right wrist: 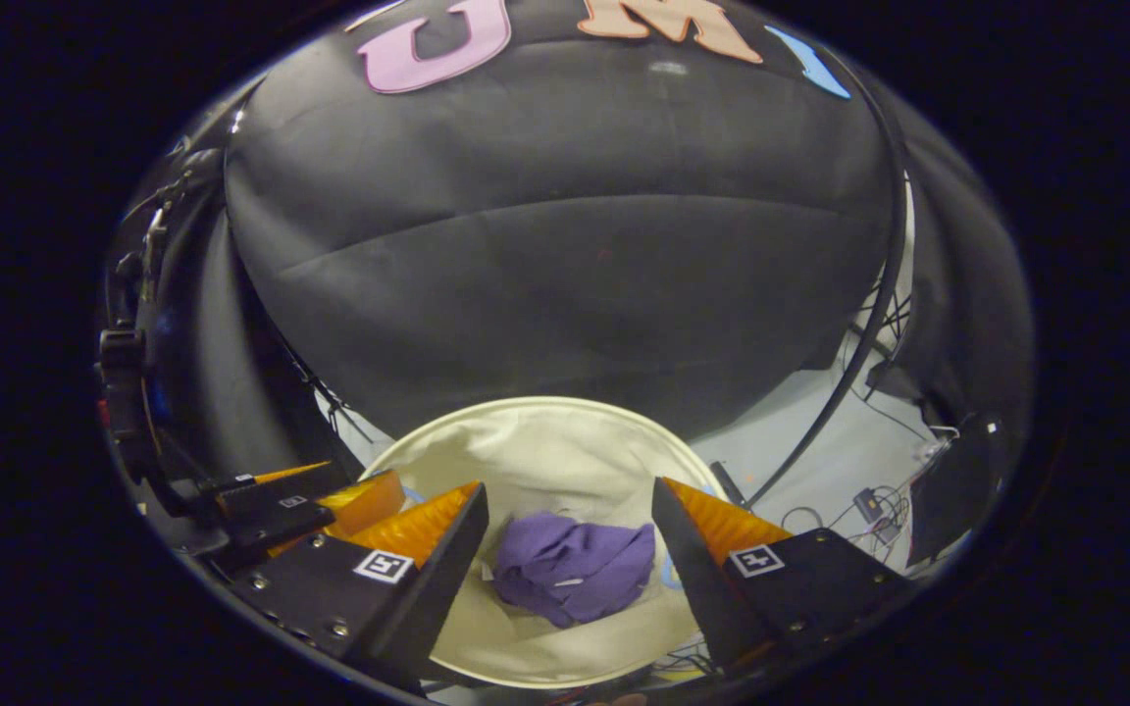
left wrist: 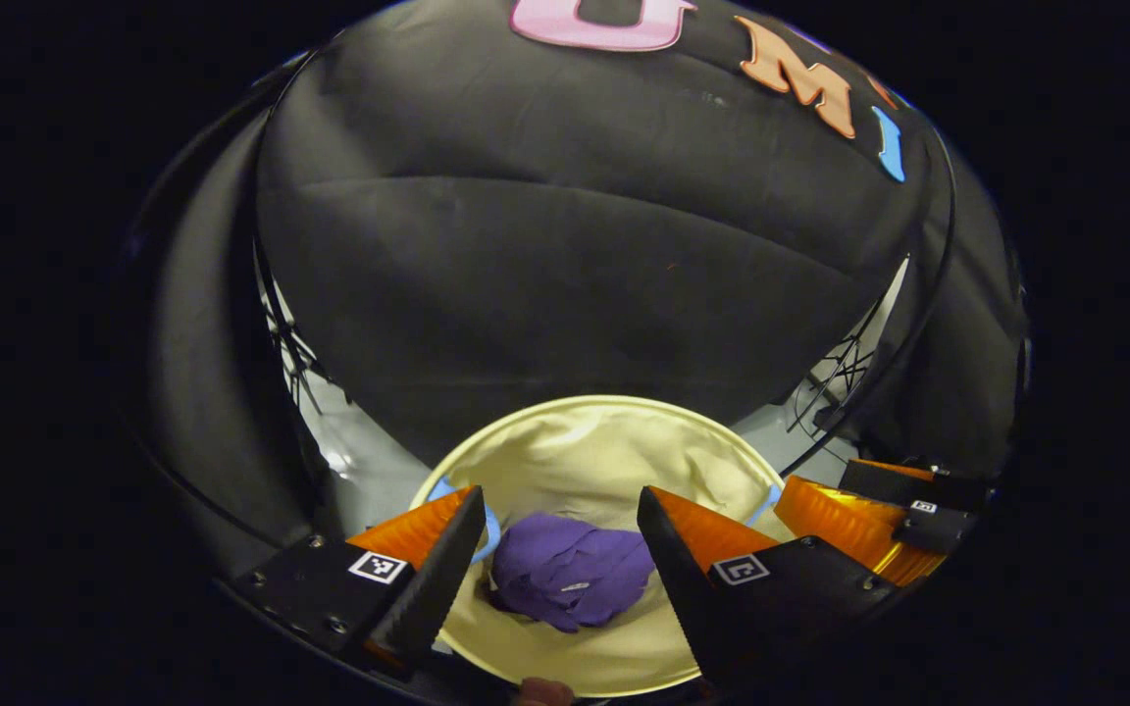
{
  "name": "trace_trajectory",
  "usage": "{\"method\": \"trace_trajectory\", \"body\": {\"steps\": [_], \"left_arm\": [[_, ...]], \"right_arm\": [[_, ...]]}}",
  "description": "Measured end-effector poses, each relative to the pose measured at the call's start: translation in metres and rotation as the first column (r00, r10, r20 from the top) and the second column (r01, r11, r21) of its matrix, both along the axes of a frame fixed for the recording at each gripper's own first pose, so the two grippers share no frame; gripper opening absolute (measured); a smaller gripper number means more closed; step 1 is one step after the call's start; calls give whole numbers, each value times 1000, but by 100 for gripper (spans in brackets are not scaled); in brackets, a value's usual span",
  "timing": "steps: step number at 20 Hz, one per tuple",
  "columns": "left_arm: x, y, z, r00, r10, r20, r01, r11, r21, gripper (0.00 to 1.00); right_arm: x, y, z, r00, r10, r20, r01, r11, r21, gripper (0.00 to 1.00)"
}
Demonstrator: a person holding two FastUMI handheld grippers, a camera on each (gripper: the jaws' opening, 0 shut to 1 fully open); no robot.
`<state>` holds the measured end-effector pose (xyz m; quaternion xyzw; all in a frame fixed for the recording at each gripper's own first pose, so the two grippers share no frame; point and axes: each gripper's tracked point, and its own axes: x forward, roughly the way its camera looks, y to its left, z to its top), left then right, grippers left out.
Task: Grasp the clothes on the hanger with both hands and then place them into the laundry hamper below.
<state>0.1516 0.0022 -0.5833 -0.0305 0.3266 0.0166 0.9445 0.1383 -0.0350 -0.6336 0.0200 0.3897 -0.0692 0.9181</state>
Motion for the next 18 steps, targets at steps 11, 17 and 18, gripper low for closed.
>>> {"method": "trace_trajectory", "body": {"steps": [11,17,18], "left_arm": [[-32,9,139,990,-24,140,18,999,43,97],[-39,-5,214,976,-93,197,87,995,40,97],[-37,-7,229,971,-105,217,98,994,41,97]], "right_arm": [[0,20,131,982,36,183,-26,998,-54,100],[11,30,208,959,30,282,-17,999,-48,100],[13,32,223,954,28,300,-15,999,-44,100]]}}
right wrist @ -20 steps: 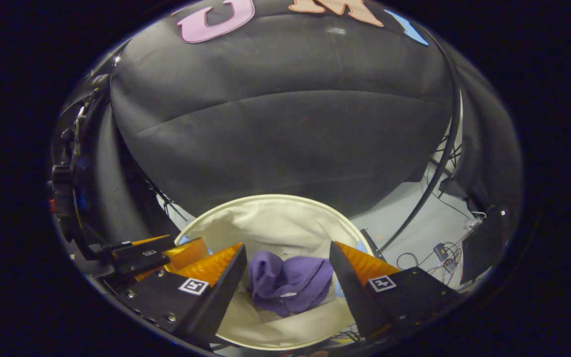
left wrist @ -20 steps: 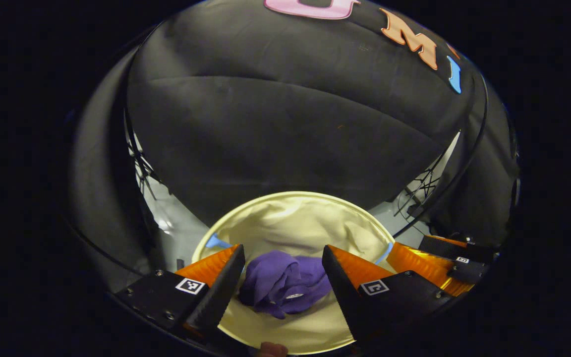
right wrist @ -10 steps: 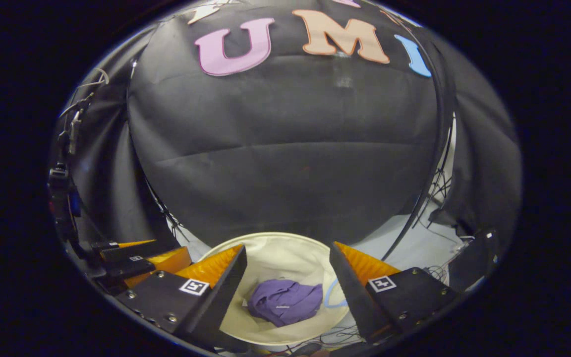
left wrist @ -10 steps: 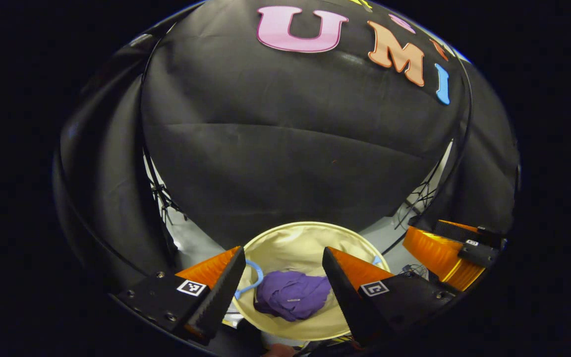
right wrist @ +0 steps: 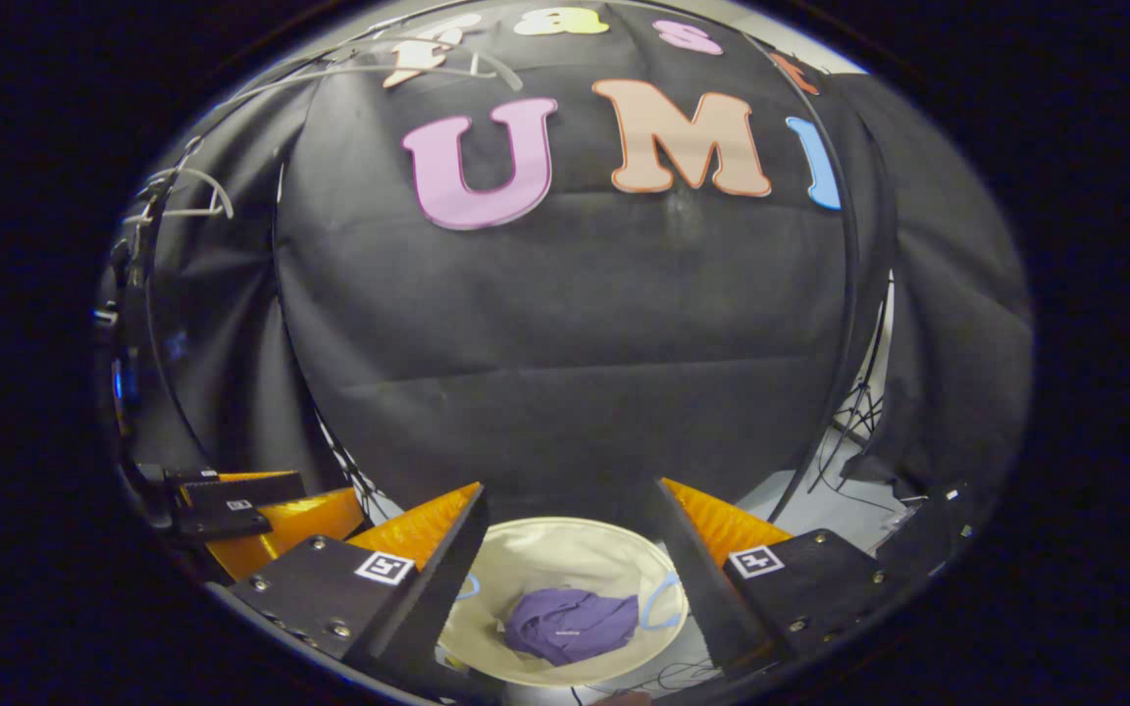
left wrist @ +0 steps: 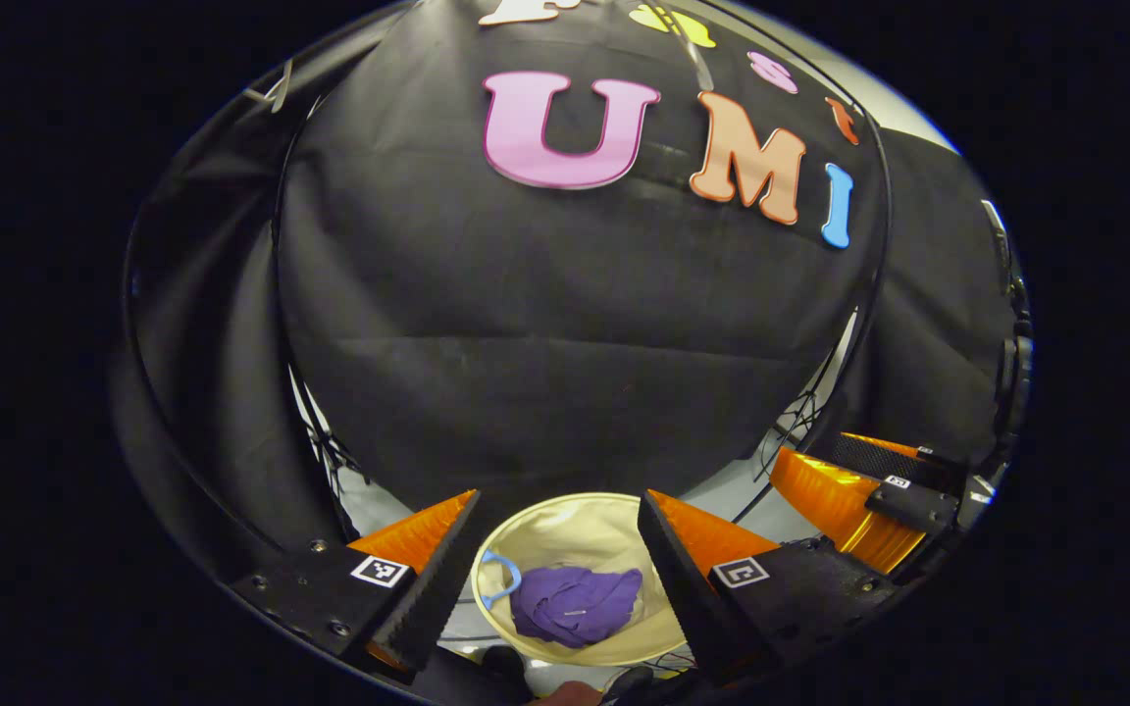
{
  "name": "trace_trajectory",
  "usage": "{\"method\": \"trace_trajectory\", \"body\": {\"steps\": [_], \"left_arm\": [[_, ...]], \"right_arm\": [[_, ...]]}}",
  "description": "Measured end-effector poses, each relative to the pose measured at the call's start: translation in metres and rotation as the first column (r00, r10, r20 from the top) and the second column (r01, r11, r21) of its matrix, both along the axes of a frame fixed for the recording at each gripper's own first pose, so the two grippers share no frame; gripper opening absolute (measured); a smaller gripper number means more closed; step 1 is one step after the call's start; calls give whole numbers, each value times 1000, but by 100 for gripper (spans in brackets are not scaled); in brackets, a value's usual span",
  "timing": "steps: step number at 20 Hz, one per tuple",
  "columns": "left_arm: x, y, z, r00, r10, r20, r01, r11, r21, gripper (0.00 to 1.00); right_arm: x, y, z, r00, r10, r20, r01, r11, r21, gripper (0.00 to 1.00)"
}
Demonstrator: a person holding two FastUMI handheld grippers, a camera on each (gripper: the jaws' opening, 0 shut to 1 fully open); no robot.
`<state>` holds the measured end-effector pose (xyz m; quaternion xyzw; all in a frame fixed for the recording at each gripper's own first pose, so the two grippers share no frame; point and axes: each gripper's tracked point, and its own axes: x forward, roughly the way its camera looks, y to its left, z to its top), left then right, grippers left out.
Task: Grasp the clothes on the hanger with both hands and then place them into the laundry hamper below.
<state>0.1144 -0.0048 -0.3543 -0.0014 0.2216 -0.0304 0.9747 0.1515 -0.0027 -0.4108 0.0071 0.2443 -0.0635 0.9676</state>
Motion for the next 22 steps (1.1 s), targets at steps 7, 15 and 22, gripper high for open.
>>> {"method": "trace_trajectory", "body": {"steps": [7,15,22], "left_arm": [[-3,-12,92,987,-32,158,35,999,-13,96],[-27,-26,180,951,-91,294,102,994,-24,96],[-50,-26,254,910,-80,407,103,994,-34,92]], "right_arm": [[3,12,94,991,10,134,-4,999,-39,100],[5,34,164,960,39,276,-18,997,-80,96],[-13,44,224,930,77,358,-42,994,-105,100]]}}
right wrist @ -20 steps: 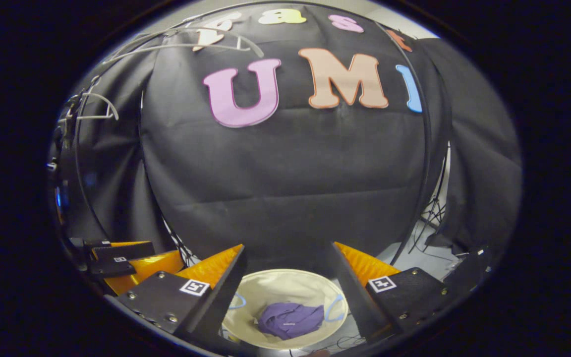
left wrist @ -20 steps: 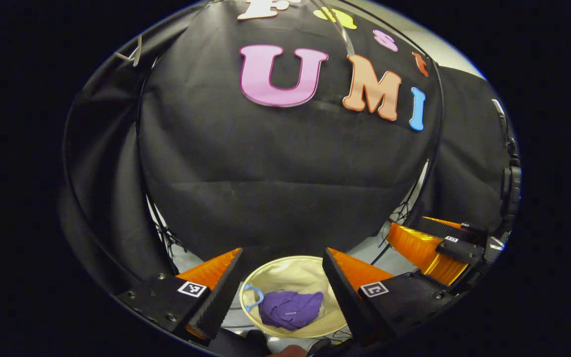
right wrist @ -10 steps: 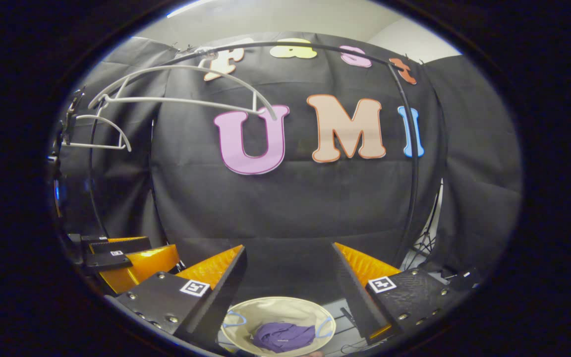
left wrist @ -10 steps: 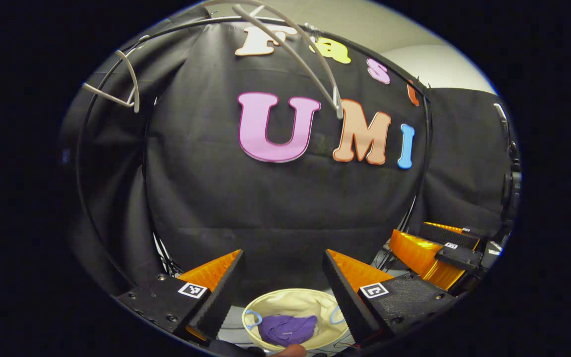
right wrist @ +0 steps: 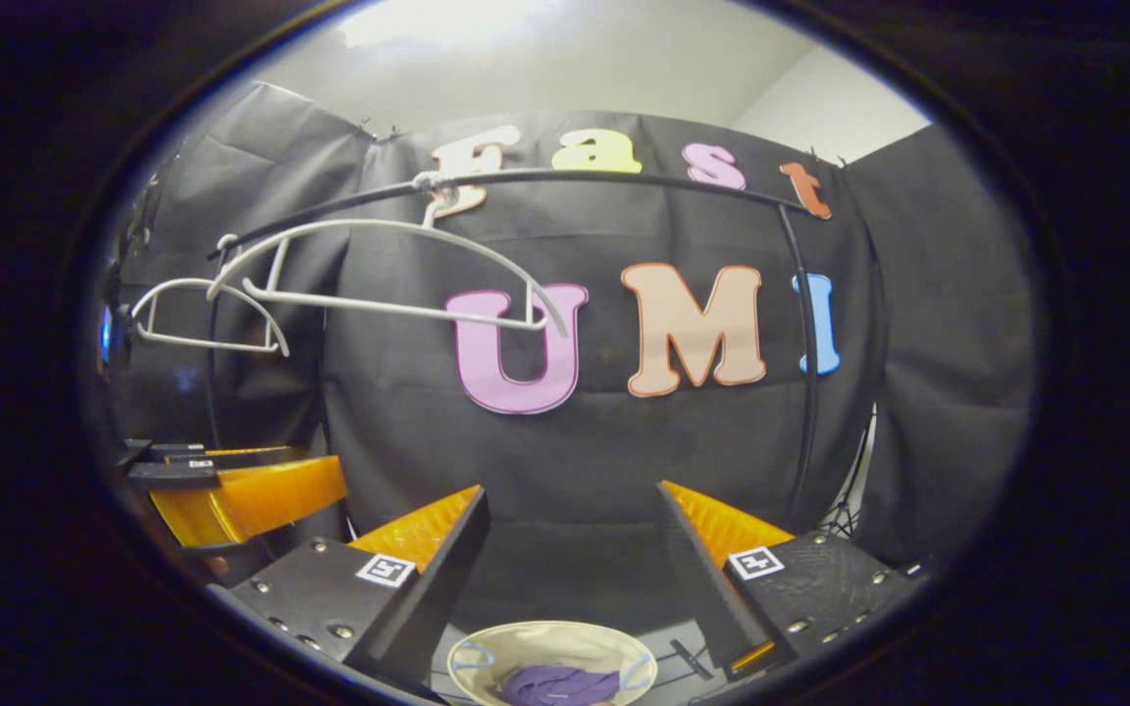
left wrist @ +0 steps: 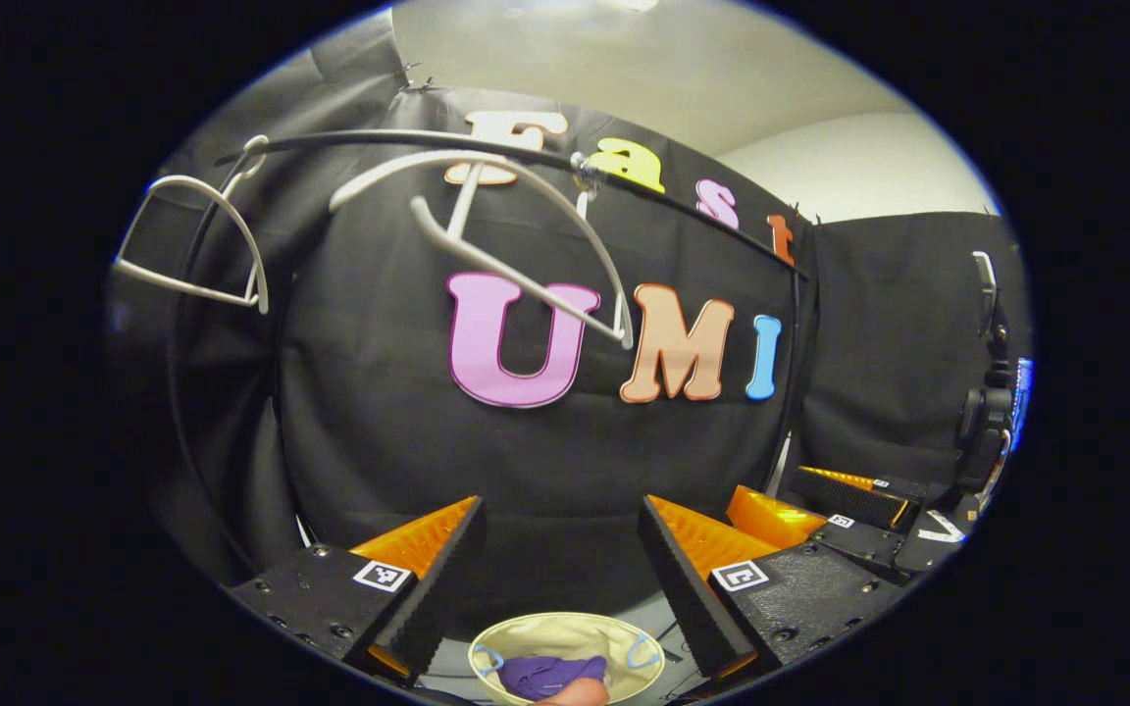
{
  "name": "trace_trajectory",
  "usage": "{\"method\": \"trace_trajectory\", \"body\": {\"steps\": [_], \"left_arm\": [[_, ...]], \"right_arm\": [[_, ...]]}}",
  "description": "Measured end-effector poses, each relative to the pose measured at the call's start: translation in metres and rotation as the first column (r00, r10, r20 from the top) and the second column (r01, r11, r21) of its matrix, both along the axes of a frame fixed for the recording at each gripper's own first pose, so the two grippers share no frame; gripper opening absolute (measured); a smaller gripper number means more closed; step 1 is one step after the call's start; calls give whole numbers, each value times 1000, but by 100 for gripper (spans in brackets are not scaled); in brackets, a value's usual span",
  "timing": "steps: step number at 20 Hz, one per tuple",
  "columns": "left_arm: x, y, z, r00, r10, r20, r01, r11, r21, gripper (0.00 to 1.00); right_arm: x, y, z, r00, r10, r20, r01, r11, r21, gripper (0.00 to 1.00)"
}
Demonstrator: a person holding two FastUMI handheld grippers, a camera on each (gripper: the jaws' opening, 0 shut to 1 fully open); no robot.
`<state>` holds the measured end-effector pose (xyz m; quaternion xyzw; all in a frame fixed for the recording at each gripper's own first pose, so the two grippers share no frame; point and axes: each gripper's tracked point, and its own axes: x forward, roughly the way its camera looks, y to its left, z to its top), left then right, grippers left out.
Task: Grasp the clothes on the hanger with both hands and then place them into the laundry hamper below.
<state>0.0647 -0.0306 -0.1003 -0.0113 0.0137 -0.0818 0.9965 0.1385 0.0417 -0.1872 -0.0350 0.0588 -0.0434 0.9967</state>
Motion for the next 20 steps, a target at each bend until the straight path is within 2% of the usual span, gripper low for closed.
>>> {"method": "trace_trajectory", "body": {"steps": [1,2,3,5,9,10,12,13,16,20], "left_arm": [[-2,1,4,1000,8,19,-8,1000,-4,92],[-4,3,9,999,19,32,-19,1000,-5,92],[-6,5,13,999,31,42,-31,1000,-3,92],[-7,10,18,997,62,48,-62,998,-1,93],[-6,17,21,992,115,57,-115,993,-16,92],[-5,16,23,991,122,60,-121,993,-15,92],[-5,17,26,988,137,71,-136,991,-13,92],[-5,15,27,987,139,78,-139,990,-13,92],[-6,13,30,984,156,89,-156,988,-11,92],[-1,12,34,977,180,112,-181,983,2,92]], "right_arm": [[-4,3,9,1000,9,16,-9,1000,5,100],[-9,7,18,999,17,30,-17,1000,12,96],[-12,11,25,999,30,39,-31,999,19,100],[-19,18,32,997,56,44,-57,998,33,96],[-26,23,40,992,100,77,-104,994,44,96],[-25,24,41,991,110,82,-115,992,48,100],[-25,26,42,987,128,94,-133,990,52,100],[-25,25,45,986,130,108,-136,989,51,96],[-34,21,59,978,133,160,-144,988,58,100],[-44,13,71,969,140,202,-165,980,114,100]]}}
